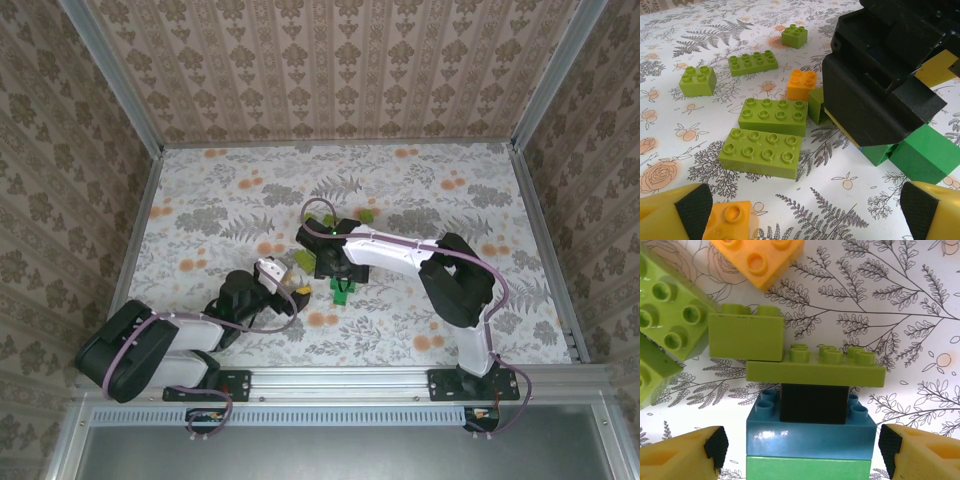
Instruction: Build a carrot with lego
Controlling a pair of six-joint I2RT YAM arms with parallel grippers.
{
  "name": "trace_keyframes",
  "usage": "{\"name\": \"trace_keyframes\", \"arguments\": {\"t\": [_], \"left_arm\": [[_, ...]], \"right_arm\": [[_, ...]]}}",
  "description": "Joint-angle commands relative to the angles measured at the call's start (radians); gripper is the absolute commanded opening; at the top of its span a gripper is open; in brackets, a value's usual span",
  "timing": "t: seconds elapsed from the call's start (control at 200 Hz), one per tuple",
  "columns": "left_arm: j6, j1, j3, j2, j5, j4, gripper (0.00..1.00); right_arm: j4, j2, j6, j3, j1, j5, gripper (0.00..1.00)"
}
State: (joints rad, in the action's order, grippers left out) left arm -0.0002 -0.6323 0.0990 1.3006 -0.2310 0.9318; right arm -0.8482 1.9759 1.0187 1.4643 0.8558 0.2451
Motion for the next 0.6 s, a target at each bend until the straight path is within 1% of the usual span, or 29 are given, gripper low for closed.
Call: {"name": "trace_keyframes", "arguments": {"t": [0.0, 0.1, 0.35, 0.52, 0.595], "left_arm": [[0.002, 0.008, 0.010, 0.015, -0.011, 0.033, 1.00], [0.002, 0.008, 0.008, 0.017, -0.014, 0.035, 1.00], [0.002, 0.008, 0.010, 0.020, -0.016, 0.032, 1.00], [0.002, 0.008, 0.018, 0.035, -0.019, 0.032, 1.00], [0.003, 0.008, 0.019, 0.038, -0.019, 0.032, 1.00]], "right_arm": [[-0.067, -0.028, 0.032, 0.014, 0.006, 0.054, 0.82], [-0.082, -0.006, 0.029, 0.032, 0.005, 0.047, 0.82], [-0.025, 0.043, 0.035, 0.011, 0.004, 0.018, 0.82], [0.027, 0.063, 0.035, -0.010, 0.001, -0.008, 0.80], [0.039, 0.062, 0.035, -0.016, 0.002, -0.009, 0.76]]}}
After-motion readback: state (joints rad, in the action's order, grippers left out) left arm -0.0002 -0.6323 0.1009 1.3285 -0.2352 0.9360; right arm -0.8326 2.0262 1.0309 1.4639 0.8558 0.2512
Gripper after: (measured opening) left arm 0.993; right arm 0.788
